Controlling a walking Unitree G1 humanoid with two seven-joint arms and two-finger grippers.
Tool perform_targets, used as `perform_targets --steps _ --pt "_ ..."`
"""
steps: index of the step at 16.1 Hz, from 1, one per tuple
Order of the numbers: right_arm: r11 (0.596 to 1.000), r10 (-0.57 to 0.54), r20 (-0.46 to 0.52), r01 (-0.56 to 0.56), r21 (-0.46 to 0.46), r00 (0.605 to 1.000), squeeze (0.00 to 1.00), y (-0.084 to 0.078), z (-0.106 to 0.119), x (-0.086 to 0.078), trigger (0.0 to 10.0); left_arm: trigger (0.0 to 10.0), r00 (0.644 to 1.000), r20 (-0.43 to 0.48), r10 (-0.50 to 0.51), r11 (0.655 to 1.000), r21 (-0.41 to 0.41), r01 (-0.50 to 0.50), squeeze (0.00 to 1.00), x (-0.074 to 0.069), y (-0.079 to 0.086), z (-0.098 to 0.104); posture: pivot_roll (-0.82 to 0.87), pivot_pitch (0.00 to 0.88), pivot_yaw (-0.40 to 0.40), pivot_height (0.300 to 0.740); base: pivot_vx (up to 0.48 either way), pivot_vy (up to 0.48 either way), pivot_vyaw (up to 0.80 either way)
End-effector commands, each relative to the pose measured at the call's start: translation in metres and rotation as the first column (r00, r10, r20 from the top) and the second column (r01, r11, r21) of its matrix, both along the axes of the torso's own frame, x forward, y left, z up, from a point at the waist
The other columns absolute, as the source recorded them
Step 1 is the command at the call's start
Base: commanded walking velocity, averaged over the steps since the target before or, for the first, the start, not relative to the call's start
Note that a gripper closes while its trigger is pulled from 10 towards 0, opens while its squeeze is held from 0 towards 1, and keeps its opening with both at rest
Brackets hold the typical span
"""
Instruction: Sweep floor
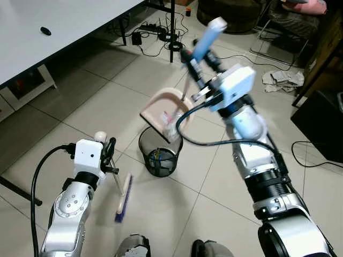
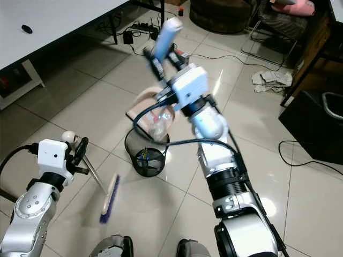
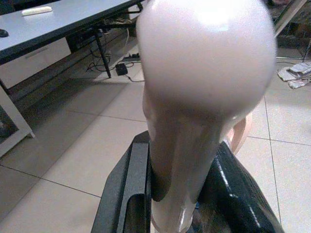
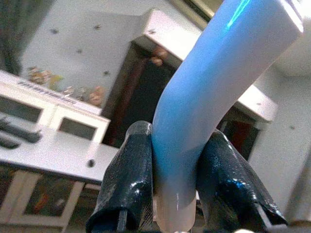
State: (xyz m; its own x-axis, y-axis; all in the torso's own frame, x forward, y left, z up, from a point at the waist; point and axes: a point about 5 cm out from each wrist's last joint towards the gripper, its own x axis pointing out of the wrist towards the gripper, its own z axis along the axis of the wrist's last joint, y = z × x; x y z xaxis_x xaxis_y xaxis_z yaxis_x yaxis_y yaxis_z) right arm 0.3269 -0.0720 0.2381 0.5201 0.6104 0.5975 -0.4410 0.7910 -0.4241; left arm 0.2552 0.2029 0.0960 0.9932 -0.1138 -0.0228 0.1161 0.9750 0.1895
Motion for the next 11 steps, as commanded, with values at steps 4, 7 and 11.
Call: perform_targets --steps 4,7,11 --pt "0.996 0.062 0.114 -0.055 -0.064 0.992 0.0 0.007 0.01 -0.013 10.0 10.0 1.0 0.024 -0.017 1.0 0.017 0.017 0.0 0.002 -0.002 0.004 0.09 0.116 0.011 0.74 0.0 0.0 0.0" --pt "0.995 0.067 0.123 -0.057 -0.085 0.99 0.0 0.007 0.009 -0.013 10.0 10.0 0.999 0.023 -0.026 0.999 0.021 0.025 0.0 0.003 -0.004 0.002 0.08 0.107 0.008 0.74 0.0 0.0 0.0" --pt "0.993 -0.119 0.157 0.116 0.025 0.98 0.0 -0.018 0.023 -0.004 10.0 10.0 0.999 0.014 -0.042 0.999 0.022 0.041 0.0 0.003 -0.007 0.001 0.08 0.099 0.007 0.74 0.0 0.0 0.0"
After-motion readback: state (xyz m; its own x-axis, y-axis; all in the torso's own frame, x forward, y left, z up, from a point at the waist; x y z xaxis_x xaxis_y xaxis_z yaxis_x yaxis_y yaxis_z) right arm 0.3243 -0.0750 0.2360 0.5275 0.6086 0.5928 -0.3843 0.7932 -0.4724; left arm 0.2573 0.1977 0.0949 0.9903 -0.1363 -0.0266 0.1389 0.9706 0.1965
